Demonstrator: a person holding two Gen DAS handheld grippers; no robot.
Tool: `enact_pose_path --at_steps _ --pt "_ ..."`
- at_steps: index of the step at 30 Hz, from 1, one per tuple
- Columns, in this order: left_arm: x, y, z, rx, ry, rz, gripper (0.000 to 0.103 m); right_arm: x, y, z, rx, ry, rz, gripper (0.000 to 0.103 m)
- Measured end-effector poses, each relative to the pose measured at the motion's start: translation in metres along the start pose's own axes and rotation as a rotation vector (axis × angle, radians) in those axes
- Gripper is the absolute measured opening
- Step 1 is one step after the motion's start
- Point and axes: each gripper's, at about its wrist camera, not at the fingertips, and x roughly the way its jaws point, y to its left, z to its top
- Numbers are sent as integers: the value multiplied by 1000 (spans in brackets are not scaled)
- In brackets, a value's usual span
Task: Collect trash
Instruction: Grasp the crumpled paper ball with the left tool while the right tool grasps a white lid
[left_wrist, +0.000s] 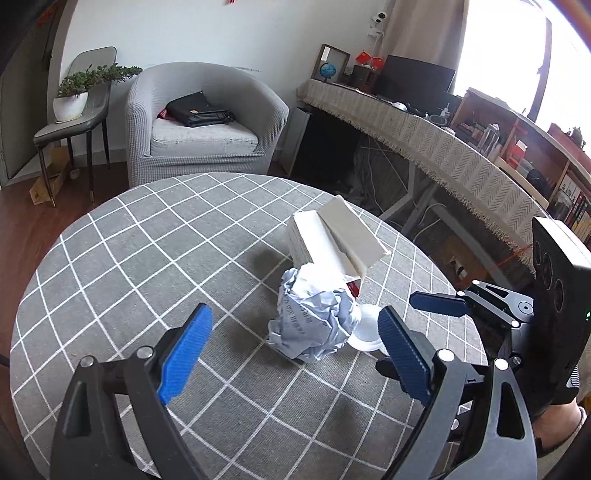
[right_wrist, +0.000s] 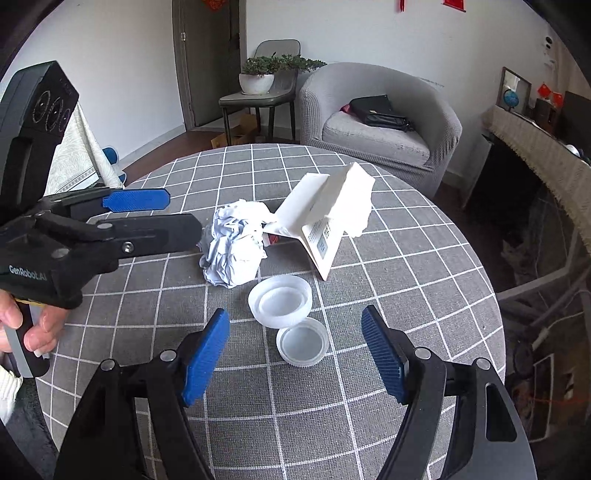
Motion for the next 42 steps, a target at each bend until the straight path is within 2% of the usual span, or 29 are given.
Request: enact_pose_path --at_steps 8,10,11,12,15,19,23,24,32,36,42 --pt "20 -1 -2 -42 29 -7 92 0 -10 -2 26 5 47 75" --pt "21 1 -1 -55 36 -18 89 -1 -9 -5 19 7 44 75" --pt "21 2 -1 -64 31 -29 80 -1 -8 -5 17 7 46 75" --pt "22 2 -1 -65 39 -34 64 -1 -8 -5 15 7 47 75" --pt "21 0 -1 -55 43 -45 56 1 -8 -5 20 9 51 75" --pt "15 -3 -1 -29 37 -18 55 3 -8 -2 30 5 65 75" --pt "9 2 1 -43 31 -24 55 6 -1 6 12 8 60 74" --pt "8 4 2 -45 30 -24 55 8 1 7 4 18 52 70" --pt "-4 15 3 -56 21 -16 55 21 9 9 -20 46 36 59" --pt "-9 17 3 -58 17 -14 55 24 9 15 -13 45 33 40" --pt "-26 27 -2 -49 9 0 55 27 15 26 0 38 35 40"
